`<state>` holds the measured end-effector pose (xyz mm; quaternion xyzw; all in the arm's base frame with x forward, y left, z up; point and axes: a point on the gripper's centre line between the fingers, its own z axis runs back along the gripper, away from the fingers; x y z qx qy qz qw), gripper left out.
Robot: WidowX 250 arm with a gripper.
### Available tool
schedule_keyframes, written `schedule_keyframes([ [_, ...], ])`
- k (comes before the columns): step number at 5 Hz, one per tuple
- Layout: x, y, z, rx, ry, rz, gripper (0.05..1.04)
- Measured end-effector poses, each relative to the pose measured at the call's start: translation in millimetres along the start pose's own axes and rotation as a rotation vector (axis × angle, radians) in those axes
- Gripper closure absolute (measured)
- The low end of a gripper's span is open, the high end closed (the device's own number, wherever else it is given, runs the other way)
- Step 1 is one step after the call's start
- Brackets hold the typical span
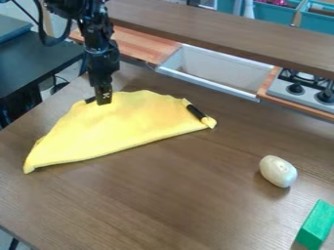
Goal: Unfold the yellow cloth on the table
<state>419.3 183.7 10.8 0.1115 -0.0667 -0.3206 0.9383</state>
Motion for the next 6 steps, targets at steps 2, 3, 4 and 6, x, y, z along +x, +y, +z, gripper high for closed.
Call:
schedule_keyframes([
  [2, -2.3, 16.0, -2.9, 0.037, 0.014, 0.029, 0.083],
  [3, -1.1, 21.9, -6.5, 0.041, 0.022, 0.042, 0.082],
  [4, -4.2, 26.0, -13.5, 0.046, 0.042, 0.054, 0.083],
  [6, -10.7, 27.1, -27.3, 0.065, 0.09, 0.042, 0.083],
])
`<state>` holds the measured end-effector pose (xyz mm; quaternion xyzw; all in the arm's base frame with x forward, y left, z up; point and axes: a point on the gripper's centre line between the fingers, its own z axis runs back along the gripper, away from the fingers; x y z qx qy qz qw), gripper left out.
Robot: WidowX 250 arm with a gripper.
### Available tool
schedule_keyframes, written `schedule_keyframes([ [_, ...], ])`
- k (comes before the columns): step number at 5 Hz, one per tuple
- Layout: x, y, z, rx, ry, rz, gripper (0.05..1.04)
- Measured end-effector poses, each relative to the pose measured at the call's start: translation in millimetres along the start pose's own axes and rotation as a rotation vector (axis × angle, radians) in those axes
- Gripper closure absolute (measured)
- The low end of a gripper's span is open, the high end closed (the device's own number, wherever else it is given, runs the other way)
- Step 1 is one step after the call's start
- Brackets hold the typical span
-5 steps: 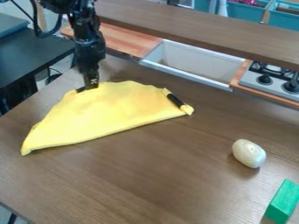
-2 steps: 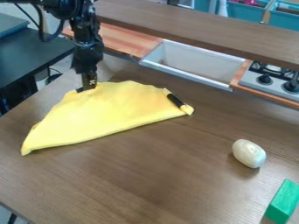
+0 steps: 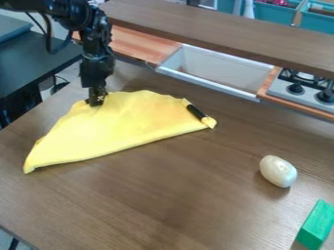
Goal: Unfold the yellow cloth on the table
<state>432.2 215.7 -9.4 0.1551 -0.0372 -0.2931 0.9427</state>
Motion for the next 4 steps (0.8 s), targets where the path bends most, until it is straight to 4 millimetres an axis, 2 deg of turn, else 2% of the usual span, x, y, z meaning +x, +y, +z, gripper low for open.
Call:
schedule_keyframes([
  [2, -1.6, -2.1, -4.6, -0.006, 0.012, -0.012, 0.105],
  [4, 0.2, -4.1, -6.6, -0.018, 0.008, -0.024, 0.679],
])
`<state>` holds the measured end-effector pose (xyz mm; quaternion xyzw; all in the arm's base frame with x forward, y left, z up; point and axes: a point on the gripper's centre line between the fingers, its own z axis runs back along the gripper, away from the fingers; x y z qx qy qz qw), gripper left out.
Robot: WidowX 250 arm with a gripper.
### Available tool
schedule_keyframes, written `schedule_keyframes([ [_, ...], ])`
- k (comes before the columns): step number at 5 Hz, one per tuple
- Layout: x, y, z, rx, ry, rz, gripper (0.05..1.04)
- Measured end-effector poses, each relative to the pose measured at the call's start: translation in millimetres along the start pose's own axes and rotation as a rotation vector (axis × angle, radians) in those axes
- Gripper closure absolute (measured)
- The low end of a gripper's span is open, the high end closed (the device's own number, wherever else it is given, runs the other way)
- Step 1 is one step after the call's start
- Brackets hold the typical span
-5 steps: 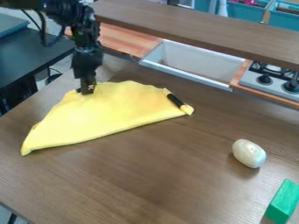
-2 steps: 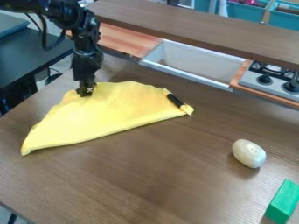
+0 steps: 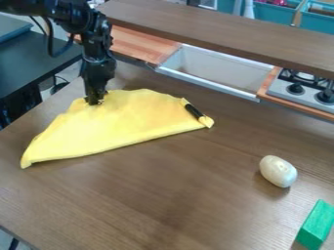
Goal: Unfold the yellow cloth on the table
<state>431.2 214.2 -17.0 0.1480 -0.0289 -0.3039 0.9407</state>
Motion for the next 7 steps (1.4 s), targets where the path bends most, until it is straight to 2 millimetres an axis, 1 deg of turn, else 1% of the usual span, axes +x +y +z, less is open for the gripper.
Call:
schedule_keyframes([
  [1, 1.1, 0.3, 0.6, -0.001, -0.006, -0.004, 0.897],
  [2, 2.3, -0.1, 1.5, -0.008, -0.012, -0.014, 1.01],
  [3, 5.0, -4.4, 1.5, -0.037, -0.038, -0.013, 1.033],
  [4, 8.2, -10.1, 15.9, -0.066, -0.086, -0.014, 1.034],
  [5, 7.2, -10.1, 44.3, -0.029, -0.139, -0.011, 1.034],
  [6, 4.9, -20.6, 60.9, 0.003, -0.168, -0.035, 1.034],
  [7, 7.9, -39.7, 73.7, 0.011, -0.201, -0.087, 1.034],
])
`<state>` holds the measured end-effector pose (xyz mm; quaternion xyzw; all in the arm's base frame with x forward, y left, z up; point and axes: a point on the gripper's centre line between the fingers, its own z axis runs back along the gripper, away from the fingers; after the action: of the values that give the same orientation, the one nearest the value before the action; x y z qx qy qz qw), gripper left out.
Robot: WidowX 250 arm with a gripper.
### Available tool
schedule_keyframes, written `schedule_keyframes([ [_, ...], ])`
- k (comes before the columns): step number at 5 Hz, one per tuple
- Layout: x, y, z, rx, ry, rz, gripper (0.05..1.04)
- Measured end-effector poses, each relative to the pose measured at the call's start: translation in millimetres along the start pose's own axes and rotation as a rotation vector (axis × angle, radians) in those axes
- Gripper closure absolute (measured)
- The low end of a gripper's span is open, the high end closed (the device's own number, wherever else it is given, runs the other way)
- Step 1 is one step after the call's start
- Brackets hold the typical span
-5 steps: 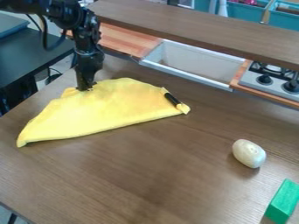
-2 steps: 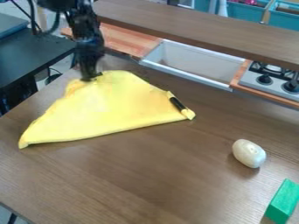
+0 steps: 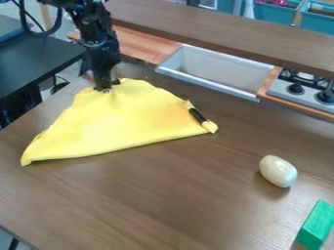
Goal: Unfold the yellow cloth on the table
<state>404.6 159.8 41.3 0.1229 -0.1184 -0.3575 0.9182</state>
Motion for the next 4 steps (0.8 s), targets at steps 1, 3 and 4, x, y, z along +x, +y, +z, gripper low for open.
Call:
schedule_keyframes([
  [1, 3.8, -22.2, 8.2, 0.014, -0.015, -0.06, 1.034],
  [3, 9.6, -83.3, 31.9, 0.033, -0.056, -0.215, 1.034],
  [4, 6.5, -111.9, 40.5, 0.024, -0.078, -0.264, 1.034],
])
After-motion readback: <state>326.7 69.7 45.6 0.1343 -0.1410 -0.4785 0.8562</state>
